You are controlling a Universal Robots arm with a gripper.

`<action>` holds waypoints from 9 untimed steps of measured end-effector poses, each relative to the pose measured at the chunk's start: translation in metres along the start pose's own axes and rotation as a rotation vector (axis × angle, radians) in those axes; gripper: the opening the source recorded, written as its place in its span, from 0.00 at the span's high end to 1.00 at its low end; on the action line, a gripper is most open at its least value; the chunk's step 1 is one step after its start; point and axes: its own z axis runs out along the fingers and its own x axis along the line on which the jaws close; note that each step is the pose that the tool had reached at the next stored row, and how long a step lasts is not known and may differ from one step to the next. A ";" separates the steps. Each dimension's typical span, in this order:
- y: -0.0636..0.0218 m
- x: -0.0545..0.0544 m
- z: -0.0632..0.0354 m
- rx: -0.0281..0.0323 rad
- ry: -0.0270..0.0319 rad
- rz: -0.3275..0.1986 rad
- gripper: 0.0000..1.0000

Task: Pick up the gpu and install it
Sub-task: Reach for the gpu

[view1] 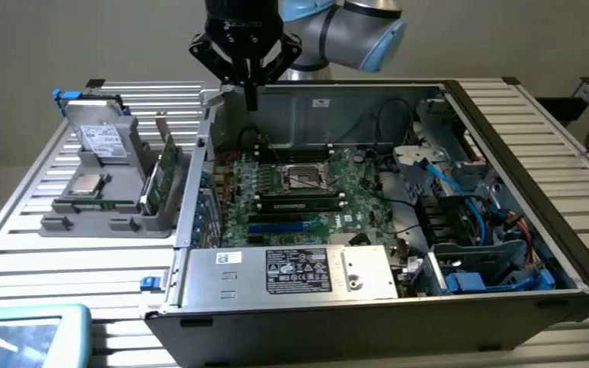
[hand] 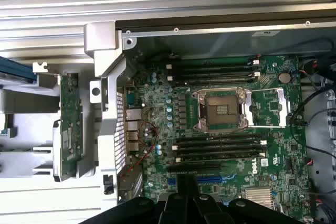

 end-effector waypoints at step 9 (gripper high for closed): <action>0.0000 0.000 0.0000 0.0000 0.0000 0.000 0.89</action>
